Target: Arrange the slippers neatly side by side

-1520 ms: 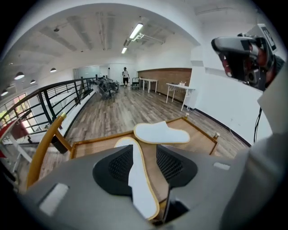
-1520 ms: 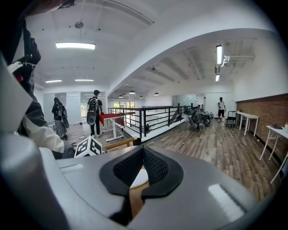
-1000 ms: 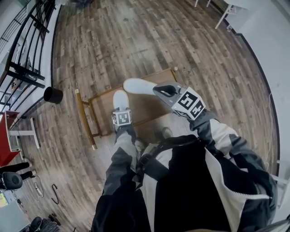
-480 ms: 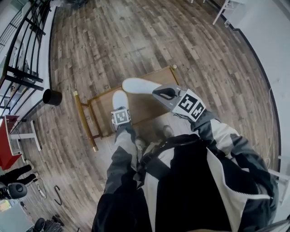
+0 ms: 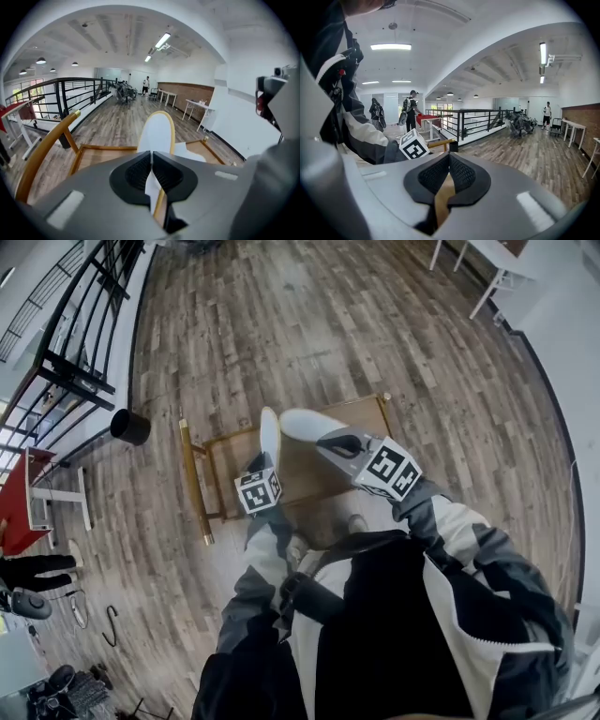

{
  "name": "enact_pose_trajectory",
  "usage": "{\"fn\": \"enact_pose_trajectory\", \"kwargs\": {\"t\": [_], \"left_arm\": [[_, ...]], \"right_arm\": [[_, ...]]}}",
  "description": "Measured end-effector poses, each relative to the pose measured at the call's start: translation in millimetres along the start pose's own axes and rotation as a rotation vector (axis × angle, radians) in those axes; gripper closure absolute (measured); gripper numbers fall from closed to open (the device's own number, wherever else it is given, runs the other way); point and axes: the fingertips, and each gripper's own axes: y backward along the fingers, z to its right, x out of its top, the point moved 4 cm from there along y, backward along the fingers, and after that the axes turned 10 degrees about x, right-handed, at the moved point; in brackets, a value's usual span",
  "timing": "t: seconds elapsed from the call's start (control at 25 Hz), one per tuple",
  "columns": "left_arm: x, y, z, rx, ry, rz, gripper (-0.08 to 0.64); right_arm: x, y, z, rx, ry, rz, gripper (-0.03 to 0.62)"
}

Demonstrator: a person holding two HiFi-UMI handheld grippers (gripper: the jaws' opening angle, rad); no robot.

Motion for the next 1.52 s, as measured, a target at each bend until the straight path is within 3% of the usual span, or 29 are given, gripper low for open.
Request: {"fn": "enact_pose_trajectory", "kwargs": {"t": [0.32, 0.68, 1.04, 1.52], "left_arm": [[64, 98, -7, -0.048, 0.07, 0.28, 0.534], [86, 159, 0, -0.04, -0.017, 0.413, 0.534], [73, 155, -37, -0.012, 0.017, 0.369, 0.534], [7, 58, -104, 0.065, 0.106, 0.109, 0.532]], "right_arm": [[17, -42, -16, 0.085, 0.026, 0.036, 0.586], [37, -53, -6, 0.053, -0.004, 0.089, 0.586], [48, -66, -14, 0.054, 0.016, 0.093, 0.586], [45, -65, -13, -0.001, 0.028, 0.071, 0.586]]}}
